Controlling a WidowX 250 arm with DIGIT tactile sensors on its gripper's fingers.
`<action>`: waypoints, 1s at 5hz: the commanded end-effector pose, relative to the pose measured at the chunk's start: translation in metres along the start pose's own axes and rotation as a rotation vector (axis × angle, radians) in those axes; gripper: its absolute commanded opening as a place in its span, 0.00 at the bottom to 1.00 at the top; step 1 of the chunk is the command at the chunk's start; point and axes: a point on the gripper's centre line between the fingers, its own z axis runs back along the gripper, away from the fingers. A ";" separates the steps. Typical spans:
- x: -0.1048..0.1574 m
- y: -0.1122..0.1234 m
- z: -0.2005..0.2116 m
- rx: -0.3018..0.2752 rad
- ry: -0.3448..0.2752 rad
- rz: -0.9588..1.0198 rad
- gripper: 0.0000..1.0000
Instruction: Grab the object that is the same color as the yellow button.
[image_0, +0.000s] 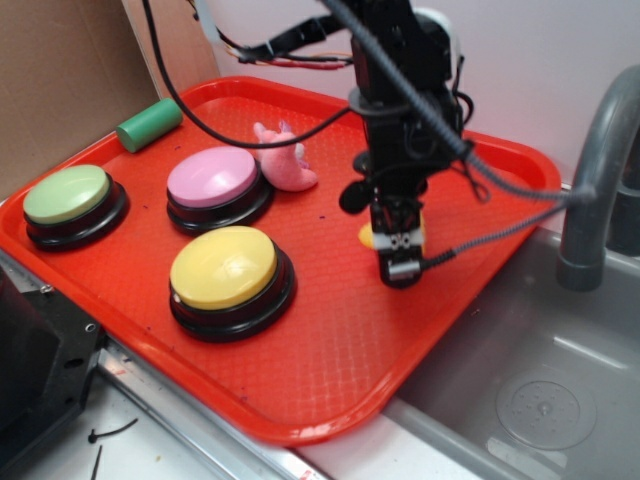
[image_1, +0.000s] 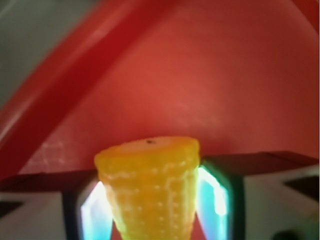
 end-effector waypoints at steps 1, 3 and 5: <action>-0.036 0.018 0.086 0.062 -0.005 0.492 0.00; -0.076 0.033 0.143 0.058 -0.089 0.727 0.00; -0.066 0.048 0.136 -0.020 -0.041 0.670 0.00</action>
